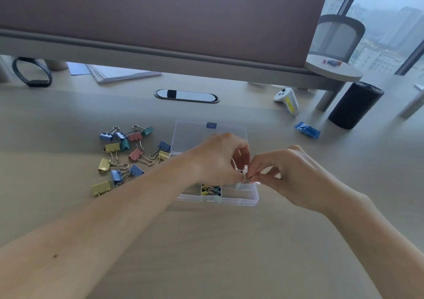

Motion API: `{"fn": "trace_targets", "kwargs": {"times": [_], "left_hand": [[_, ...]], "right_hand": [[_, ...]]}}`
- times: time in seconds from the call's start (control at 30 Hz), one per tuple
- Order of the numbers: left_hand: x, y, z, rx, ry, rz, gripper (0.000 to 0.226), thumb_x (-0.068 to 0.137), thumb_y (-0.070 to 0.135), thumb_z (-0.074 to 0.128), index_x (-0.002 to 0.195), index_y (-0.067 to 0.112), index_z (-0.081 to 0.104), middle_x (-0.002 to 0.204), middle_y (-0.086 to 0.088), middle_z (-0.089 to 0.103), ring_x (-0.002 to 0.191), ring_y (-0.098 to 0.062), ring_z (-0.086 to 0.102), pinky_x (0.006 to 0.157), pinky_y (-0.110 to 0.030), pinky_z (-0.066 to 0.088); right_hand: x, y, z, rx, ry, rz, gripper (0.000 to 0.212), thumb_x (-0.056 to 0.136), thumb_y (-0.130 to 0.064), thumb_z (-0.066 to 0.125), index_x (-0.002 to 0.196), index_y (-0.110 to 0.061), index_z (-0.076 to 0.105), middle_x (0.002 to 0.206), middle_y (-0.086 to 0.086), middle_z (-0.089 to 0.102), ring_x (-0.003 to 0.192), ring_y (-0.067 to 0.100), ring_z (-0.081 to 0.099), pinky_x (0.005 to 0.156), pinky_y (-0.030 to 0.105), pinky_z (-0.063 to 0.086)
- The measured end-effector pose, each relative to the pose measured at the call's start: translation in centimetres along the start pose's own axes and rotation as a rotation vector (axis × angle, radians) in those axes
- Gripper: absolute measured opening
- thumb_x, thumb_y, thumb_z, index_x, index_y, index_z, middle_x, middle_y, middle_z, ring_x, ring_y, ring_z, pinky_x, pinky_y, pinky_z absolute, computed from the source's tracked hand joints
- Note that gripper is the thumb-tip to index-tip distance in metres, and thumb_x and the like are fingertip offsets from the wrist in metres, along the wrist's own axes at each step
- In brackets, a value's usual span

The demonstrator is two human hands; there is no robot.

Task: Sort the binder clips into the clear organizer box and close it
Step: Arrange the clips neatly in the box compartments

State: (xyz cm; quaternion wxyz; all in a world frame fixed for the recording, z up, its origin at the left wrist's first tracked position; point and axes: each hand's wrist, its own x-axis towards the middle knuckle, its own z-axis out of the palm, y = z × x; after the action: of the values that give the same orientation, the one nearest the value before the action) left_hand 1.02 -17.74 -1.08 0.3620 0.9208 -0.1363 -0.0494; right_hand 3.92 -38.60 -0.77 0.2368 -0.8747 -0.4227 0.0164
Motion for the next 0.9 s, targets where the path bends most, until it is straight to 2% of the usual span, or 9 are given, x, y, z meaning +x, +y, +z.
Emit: {"fn": "trace_targets", "kwargs": {"times": [0.17,0.33,0.63,0.9], "left_hand": [[0.1,-0.2,0.0,-0.005,-0.02,0.01,0.013,0.081,0.029,0.084,0.09,0.026,0.075,0.088,0.013,0.074,0.066,0.005,0.062,0.064,-0.016,0.047],[0.2,0.0,-0.4,-0.021,-0.066,0.004,0.005,0.083,0.022,0.083,0.087,0.025,0.08,0.055,0.028,0.062,0.056,0.01,0.058,0.062,-0.017,0.044],[0.2,0.0,-0.8,-0.033,-0.109,-0.015,0.003,0.085,0.026,0.082,0.086,0.029,0.082,0.053,0.028,0.062,0.054,0.009,0.058,0.064,-0.019,0.044],[0.2,0.2,-1.0,-0.018,-0.13,-0.031,0.013,0.087,0.019,0.079,0.083,0.031,0.079,0.048,0.024,0.058,0.049,0.007,0.055,0.049,-0.004,0.035]], "right_hand": [[-0.2,0.3,-0.4,-0.104,0.004,-0.091,0.016,0.094,-0.015,0.075,0.098,-0.03,0.079,0.088,-0.013,0.073,0.08,0.005,0.07,0.076,0.03,0.059],[-0.3,0.4,-0.1,-0.144,-0.051,-0.173,0.02,0.097,-0.011,0.07,0.101,-0.029,0.076,0.084,-0.011,0.068,0.078,0.006,0.065,0.072,0.027,0.053],[-0.3,0.8,0.1,-0.196,-0.051,-0.222,0.016,0.101,-0.014,0.064,0.102,-0.025,0.075,0.084,-0.006,0.07,0.082,0.011,0.063,0.069,0.036,0.054],[-0.9,1.1,0.8,-0.204,0.023,-0.242,0.018,0.099,-0.005,0.065,0.1,-0.02,0.075,0.086,-0.009,0.071,0.083,0.018,0.062,0.066,0.04,0.054]]}}
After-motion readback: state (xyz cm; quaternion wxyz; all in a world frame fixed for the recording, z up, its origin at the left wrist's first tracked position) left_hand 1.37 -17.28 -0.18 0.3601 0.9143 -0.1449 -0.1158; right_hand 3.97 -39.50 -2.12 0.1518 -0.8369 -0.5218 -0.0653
